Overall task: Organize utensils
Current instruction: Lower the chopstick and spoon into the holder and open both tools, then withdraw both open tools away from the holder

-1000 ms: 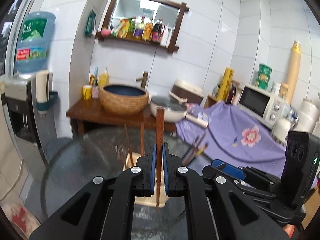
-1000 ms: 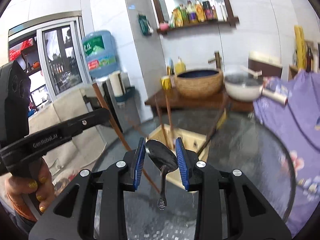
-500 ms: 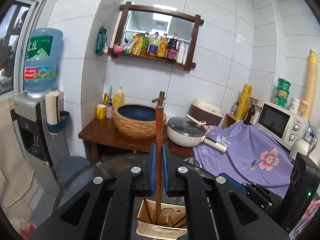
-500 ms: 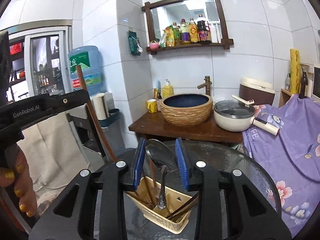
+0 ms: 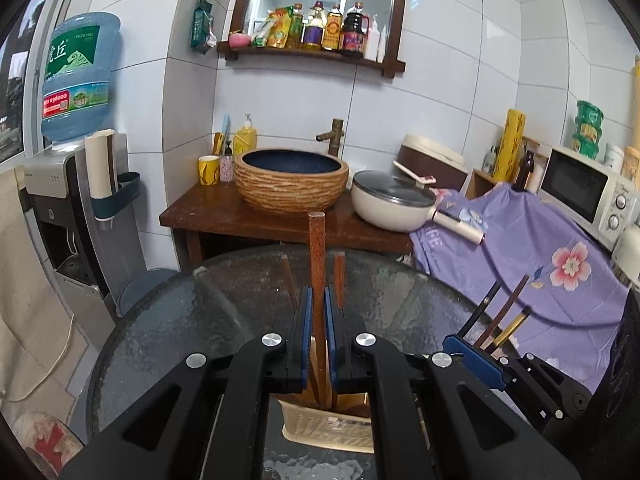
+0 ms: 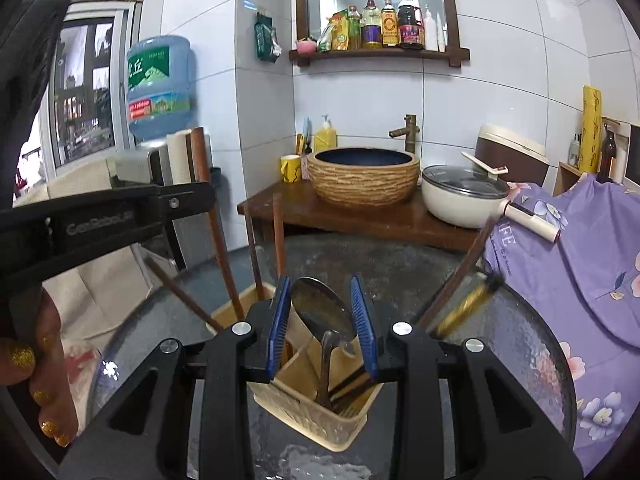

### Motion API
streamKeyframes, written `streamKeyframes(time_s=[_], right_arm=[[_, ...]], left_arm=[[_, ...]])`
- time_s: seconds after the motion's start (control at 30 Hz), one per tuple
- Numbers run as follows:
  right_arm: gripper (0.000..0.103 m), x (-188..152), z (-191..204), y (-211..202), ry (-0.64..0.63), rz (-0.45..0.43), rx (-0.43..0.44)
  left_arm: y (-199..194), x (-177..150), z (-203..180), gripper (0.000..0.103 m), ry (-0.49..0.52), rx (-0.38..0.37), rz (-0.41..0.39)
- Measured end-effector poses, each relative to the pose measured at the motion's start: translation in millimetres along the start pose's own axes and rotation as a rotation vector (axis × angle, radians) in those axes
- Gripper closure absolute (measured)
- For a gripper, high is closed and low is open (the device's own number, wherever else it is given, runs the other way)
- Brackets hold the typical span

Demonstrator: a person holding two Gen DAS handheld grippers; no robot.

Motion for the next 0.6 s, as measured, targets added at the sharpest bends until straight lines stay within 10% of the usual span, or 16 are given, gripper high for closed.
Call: streamKeyframes(time_s=[0.33,0.4,0.47,0.6], right_arm=[[0.068,-30.2,2.1,19.2,-0.024,0.036,-0.020],[0.049,-32.4,3.5,18.2,-0.038,0.032,-0.022],[0.039,-34.6,5.6,12.7,-0.055,0.007,-0.037],[0.031,-37.6,8.0,-7.0,-0.057,-0.041,-0.020]], left_arm=[[14.9,-19.4,-4.3,0.095,0.010,-0.011,0.046],[11.8,-19.4,-4.6,0.086,0.013,-0.021,0.044],[-0.5,-19.9,-5.7,0.054,0.016,-0.027,0.012],[-41.8,-25.4,-3.6,0.020,-0.008,-0.059,-0.101]])
Point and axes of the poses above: each gripper's, at about its wrist camera, not at the fingertips, and y roughly the way its jaws point, z to its left, x to its top, the point moved 1 cm from there along y, roughly the way its jaws point, and after that the axes turned 10 degrees about z, right-handed, at the moved point
